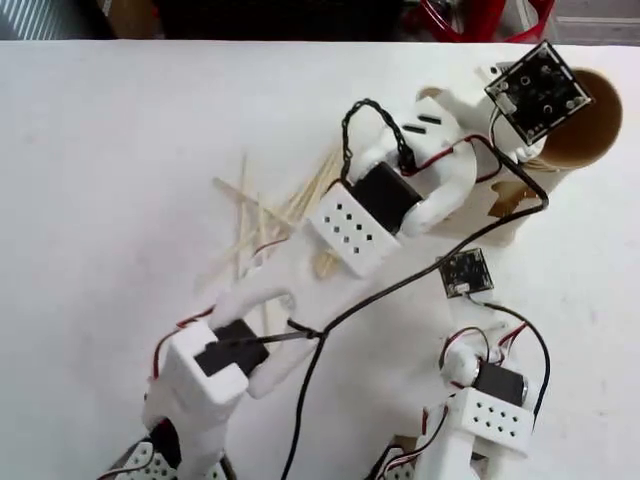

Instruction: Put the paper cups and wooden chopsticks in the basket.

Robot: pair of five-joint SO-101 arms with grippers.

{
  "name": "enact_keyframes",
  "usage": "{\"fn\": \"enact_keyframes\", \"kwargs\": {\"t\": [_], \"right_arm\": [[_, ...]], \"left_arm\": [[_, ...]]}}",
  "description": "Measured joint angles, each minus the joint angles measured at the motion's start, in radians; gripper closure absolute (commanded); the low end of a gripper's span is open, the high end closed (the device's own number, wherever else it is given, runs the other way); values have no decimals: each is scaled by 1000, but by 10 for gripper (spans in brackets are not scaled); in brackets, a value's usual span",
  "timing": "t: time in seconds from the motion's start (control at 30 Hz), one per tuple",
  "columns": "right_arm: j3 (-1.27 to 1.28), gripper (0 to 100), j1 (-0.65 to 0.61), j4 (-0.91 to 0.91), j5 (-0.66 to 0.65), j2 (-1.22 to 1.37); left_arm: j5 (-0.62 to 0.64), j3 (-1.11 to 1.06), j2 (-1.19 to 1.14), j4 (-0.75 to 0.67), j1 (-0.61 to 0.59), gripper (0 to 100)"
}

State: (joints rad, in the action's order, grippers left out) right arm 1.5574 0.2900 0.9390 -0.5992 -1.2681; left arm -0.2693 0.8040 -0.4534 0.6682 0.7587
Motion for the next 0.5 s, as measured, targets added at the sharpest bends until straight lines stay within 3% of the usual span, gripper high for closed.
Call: {"fn": "enact_keyframes", "kwargs": {"t": [0.23, 0.5], "right_arm": [[0, 921, 0, 0, 0, 0], [0, 921, 0, 0, 0, 0]], "left_arm": [[117, -2, -2, 18, 0, 897], [172, 3, -2, 43, -2, 895]]}}
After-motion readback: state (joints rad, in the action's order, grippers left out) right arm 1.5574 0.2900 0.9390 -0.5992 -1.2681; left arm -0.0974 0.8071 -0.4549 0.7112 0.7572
